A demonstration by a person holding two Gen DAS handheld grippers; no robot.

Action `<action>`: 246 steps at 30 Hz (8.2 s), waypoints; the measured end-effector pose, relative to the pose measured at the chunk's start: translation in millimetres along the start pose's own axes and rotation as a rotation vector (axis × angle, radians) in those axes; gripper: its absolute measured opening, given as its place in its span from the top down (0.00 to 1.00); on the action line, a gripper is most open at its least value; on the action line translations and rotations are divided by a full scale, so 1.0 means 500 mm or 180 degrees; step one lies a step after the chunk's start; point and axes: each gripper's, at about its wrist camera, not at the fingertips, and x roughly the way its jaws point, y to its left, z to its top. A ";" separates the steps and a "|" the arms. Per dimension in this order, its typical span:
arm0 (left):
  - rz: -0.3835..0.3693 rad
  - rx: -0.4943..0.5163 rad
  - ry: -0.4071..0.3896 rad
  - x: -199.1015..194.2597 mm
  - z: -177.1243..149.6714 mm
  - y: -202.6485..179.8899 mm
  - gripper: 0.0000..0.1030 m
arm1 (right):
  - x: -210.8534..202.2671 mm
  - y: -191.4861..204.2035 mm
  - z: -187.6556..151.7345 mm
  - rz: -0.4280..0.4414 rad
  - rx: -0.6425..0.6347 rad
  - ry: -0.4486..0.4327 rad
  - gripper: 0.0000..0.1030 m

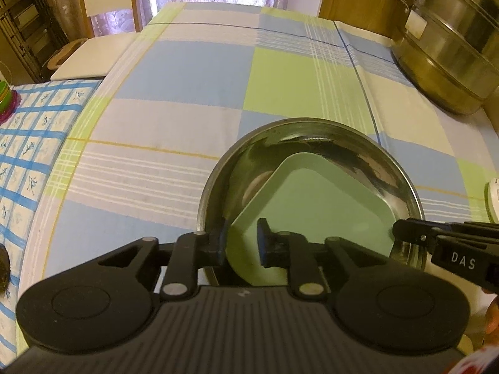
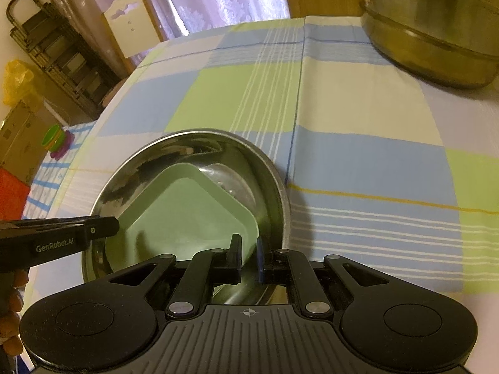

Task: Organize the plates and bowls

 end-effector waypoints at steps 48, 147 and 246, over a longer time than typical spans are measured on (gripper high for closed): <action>-0.0549 0.0931 -0.0252 -0.233 -0.140 -0.124 0.69 | -0.299 -0.066 -0.142 -0.0099 0.0657 -0.0542 0.48; -0.0773 0.0806 -0.0181 0.011 -0.017 -0.614 0.92 | -0.254 -0.468 -0.029 -0.0313 0.0389 -0.0559 0.94; -0.0207 0.0262 -0.0401 -0.365 -0.290 -0.128 0.87 | -0.439 -0.069 -0.301 0.0305 -0.0042 -0.0733 0.52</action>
